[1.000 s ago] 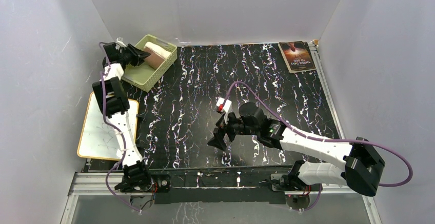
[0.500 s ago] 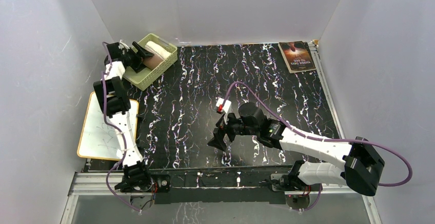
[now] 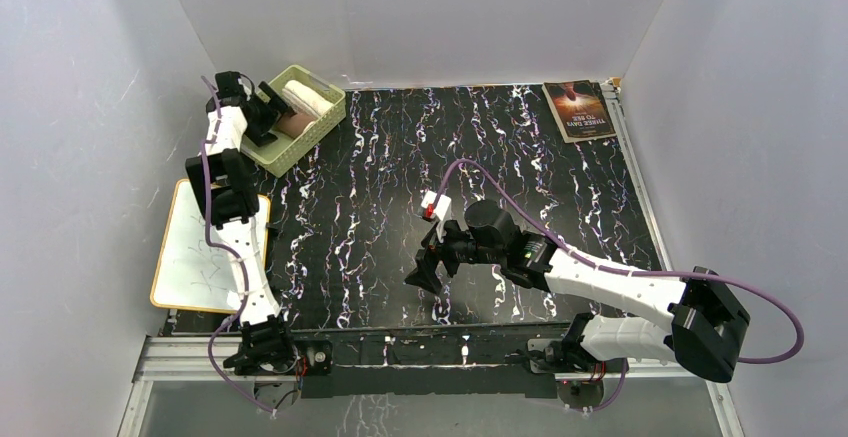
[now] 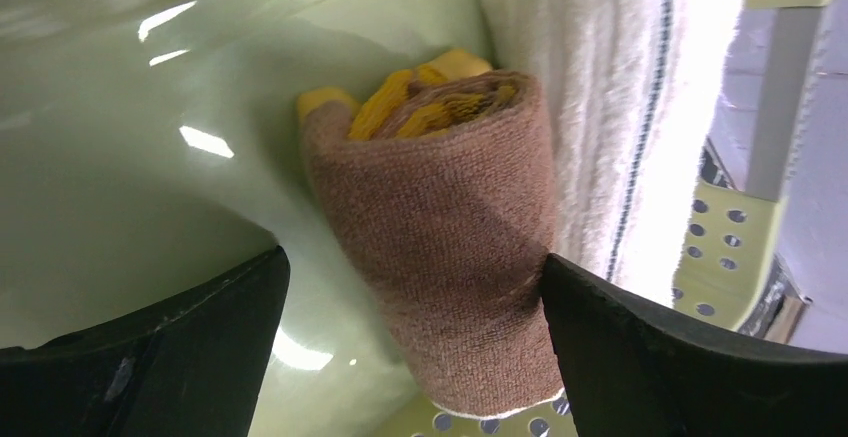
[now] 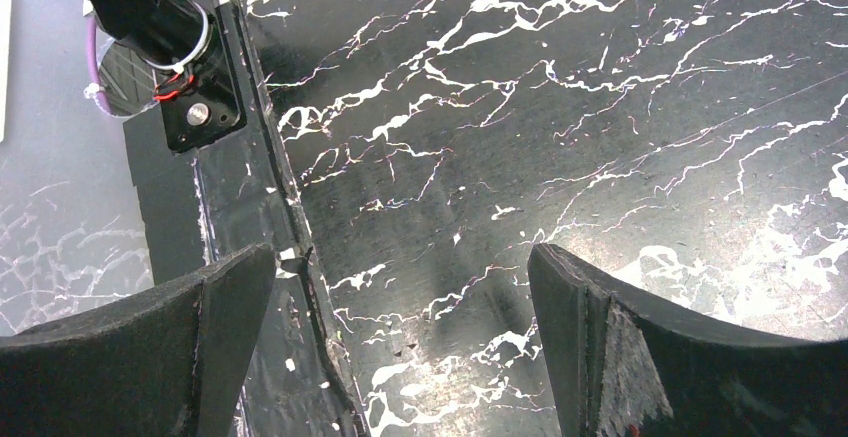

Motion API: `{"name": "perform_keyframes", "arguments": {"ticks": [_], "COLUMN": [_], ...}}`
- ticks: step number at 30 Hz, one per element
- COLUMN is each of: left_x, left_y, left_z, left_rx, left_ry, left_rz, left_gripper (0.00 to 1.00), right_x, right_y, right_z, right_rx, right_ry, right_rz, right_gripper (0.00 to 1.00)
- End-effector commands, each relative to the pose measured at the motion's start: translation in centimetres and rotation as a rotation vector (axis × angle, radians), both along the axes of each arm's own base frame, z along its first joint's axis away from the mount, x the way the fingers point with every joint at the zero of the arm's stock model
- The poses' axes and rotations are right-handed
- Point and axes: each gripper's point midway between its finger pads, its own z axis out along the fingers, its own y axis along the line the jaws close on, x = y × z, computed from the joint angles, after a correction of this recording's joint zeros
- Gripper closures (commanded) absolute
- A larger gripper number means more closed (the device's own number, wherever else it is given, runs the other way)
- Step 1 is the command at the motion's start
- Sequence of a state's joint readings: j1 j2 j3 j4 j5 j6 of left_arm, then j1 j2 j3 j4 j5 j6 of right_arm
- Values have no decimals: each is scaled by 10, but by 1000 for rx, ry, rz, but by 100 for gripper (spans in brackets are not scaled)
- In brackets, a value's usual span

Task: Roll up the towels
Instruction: Place the towel in the bin.

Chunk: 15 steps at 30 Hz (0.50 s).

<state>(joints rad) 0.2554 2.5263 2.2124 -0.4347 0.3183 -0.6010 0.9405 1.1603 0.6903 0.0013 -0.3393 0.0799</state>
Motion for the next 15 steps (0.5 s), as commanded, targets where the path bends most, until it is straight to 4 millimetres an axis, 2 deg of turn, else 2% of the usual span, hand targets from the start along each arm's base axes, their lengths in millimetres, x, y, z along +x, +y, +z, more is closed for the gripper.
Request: {"name": "perform_keyframes", "arguments": {"ticks": [1, 9, 15], "left_x": [-45, -39, -50], "left_y": [8, 2, -3], "left_z": [7, 93, 145], "left_rx": [73, 125, 151], "left_ry": [179, 52, -12], "left_rz": [75, 41, 15], "left_gripper": [2, 2, 2], "right_x": [6, 6, 6], "right_y": [7, 7, 7], "right_z": [36, 38, 38], "right_rx": [74, 77, 72], "right_ry": [-66, -58, -47], "right_rz": [-1, -5, -14], "right_gripper": [2, 2, 2]}}
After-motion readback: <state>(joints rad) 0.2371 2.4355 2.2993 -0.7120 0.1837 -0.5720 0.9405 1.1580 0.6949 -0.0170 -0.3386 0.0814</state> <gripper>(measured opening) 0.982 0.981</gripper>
